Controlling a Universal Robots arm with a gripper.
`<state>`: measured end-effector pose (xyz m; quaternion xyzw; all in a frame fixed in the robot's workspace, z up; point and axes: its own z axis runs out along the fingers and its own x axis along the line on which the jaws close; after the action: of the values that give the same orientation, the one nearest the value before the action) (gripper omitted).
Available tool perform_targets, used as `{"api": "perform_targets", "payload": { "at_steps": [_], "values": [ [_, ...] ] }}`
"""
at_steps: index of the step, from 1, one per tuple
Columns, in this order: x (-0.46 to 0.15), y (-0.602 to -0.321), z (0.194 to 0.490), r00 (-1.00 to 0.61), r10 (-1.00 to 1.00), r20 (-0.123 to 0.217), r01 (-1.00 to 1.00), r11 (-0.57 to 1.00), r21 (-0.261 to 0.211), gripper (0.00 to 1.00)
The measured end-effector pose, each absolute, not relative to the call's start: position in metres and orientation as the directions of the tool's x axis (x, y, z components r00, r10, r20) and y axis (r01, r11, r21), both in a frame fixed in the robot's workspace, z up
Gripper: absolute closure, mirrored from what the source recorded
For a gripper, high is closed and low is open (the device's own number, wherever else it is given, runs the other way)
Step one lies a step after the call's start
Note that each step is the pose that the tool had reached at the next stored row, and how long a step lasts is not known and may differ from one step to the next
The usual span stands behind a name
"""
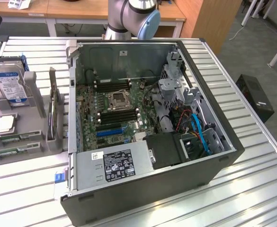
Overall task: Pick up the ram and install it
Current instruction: 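Pick up the ram and move it above insertion slot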
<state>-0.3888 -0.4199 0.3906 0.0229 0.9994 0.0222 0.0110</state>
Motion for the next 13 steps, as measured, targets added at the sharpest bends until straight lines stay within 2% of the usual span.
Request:
{"api": "perform_targets", "payload": {
  "at_steps": [13],
  "values": [
    [-0.3888, -0.4199, 0.3904, -0.986, -0.167, -0.021, -0.168, 0.985, 0.045, 0.89]
  ]
}}
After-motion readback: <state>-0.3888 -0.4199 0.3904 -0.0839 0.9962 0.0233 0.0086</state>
